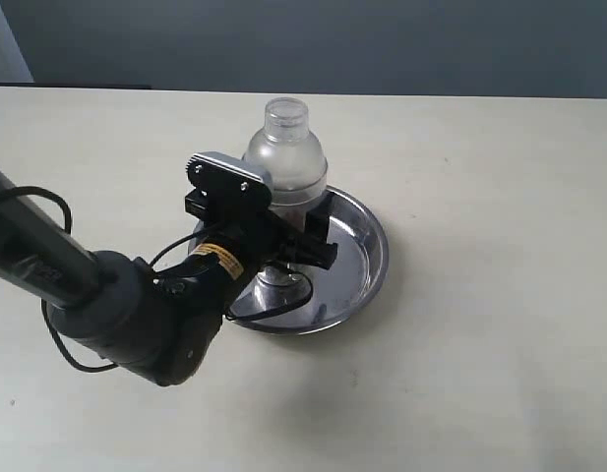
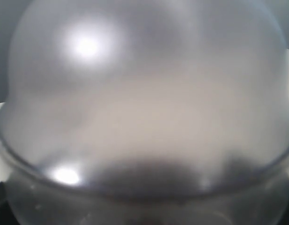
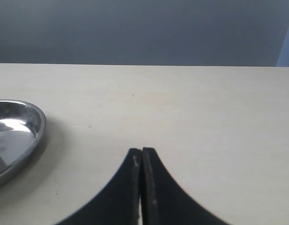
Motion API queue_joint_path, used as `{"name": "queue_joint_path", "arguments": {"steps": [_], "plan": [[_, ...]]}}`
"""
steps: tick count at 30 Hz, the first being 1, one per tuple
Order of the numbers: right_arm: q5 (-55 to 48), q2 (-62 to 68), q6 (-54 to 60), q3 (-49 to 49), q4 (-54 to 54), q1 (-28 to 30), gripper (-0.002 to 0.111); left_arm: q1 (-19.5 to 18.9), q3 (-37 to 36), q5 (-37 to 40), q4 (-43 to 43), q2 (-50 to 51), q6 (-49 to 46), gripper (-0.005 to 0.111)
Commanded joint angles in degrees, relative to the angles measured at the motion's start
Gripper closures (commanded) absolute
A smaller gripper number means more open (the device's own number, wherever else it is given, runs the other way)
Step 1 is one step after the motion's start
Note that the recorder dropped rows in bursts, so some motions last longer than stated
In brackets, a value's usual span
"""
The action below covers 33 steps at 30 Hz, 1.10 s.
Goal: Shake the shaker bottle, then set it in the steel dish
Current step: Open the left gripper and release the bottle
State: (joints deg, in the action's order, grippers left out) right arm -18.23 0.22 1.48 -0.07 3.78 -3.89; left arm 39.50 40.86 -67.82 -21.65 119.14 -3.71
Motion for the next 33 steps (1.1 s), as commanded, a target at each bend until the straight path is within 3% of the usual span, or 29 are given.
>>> {"name": "queue_joint_path", "arguments": {"steps": [1, 5, 26, 33], "plan": [[0.7, -0.2, 0.0, 0.1, -0.1, -0.1, 0.109, 0.0, 0.1, -2.1, 1.3, -0.1, -0.4, 0.019], [0.7, -0.2, 0.0, 0.1, -0.1, -0.1, 0.109, 0.0, -0.5, -2.1, 1.6, -0.8, -3.4, 0.002], [0.7, -0.2, 0.0, 0.1, -0.1, -0.1, 0.109, 0.0, -2.1, -2.1, 0.4, -6.6, -4.6, 0.001], [0.7, -0.2, 0.0, 0.1, -0.1, -0.1, 0.109, 0.0, -2.1, -2.1, 1.8, -11.7, -13.8, 0.001]]}}
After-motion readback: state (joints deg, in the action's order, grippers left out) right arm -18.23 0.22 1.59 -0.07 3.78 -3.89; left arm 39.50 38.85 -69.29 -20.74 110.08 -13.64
